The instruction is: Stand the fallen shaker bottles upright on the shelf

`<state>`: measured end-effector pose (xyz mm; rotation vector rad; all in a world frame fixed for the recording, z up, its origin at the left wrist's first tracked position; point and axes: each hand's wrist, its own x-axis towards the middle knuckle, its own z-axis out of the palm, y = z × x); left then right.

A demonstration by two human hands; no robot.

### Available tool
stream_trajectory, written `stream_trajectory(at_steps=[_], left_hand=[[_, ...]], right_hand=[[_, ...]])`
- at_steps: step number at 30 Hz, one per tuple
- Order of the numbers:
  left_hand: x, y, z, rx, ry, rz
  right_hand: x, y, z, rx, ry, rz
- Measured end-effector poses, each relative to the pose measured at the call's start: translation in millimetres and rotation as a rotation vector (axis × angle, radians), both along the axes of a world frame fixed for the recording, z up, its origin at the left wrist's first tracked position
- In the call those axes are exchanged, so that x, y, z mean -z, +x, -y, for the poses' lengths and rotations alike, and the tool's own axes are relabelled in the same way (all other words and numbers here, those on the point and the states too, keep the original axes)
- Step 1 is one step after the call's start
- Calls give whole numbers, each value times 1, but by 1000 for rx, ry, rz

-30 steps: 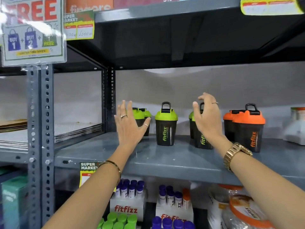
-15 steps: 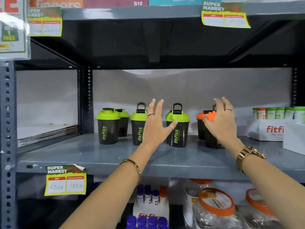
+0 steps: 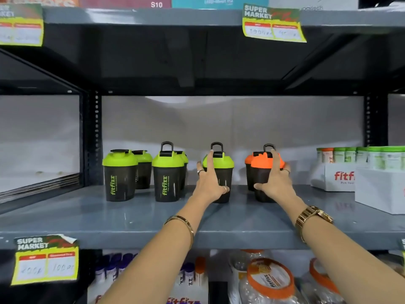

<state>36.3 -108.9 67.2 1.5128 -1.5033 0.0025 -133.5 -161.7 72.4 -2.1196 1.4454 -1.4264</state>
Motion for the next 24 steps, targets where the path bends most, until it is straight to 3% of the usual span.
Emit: stream_trajectory(at_steps=[18,24], left_hand=[[6,-9,-1,-88,-10,14],[5,-13,-13,-251,-162,71]], right_hand=[[2,-5,13,-40,91,93],[2,-1,2,99,-33,42]])
